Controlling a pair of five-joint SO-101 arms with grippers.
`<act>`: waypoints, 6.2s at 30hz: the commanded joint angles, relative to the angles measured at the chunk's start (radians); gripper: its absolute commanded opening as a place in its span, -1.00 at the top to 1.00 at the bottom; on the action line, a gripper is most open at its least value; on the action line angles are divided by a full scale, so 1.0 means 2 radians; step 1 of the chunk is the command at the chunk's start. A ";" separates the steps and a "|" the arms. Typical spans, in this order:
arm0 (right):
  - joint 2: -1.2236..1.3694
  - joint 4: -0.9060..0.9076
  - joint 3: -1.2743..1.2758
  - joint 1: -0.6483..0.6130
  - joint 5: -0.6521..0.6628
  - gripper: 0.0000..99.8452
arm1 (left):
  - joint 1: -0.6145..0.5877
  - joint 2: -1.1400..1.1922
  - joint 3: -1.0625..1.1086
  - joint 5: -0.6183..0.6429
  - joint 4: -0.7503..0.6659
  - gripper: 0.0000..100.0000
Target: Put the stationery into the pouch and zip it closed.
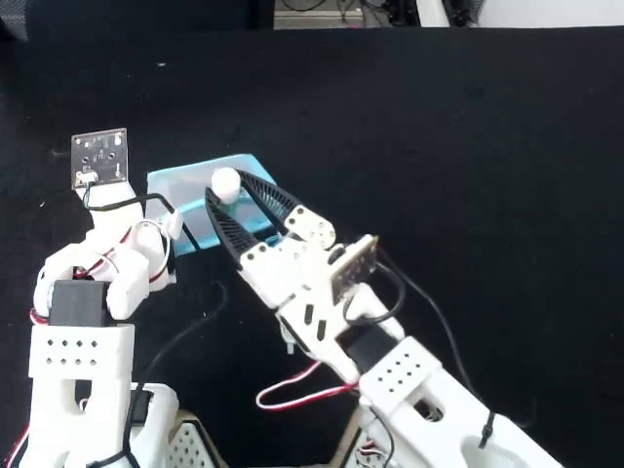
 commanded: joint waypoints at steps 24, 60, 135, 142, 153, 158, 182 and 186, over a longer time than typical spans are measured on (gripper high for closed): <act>-0.210 0.029 0.097 0.021 0.002 0.98 | -0.001 -0.003 -0.003 0.002 0.002 0.94; 0.476 0.710 -0.440 0.331 -0.038 0.97 | -0.003 -0.003 -0.003 0.002 0.002 0.94; 0.816 1.141 -0.971 0.330 0.078 0.98 | -0.004 -0.003 -0.003 0.002 0.003 0.94; 0.628 1.142 -0.905 0.274 0.078 0.98 | -0.005 -0.003 -0.003 0.002 0.003 0.94; 0.245 1.112 -0.750 0.149 0.077 0.98 | -0.005 -0.003 -0.002 0.002 0.003 0.94; 0.112 1.042 -0.661 0.103 0.079 0.98 | -0.006 -0.003 -0.002 0.002 0.003 0.94; -0.365 0.389 -0.012 -0.061 0.082 0.98 | -0.006 -0.003 -0.002 0.002 0.003 0.94; -0.366 0.320 0.033 -0.060 0.082 0.98 | -0.006 -0.003 -0.002 0.002 0.003 0.94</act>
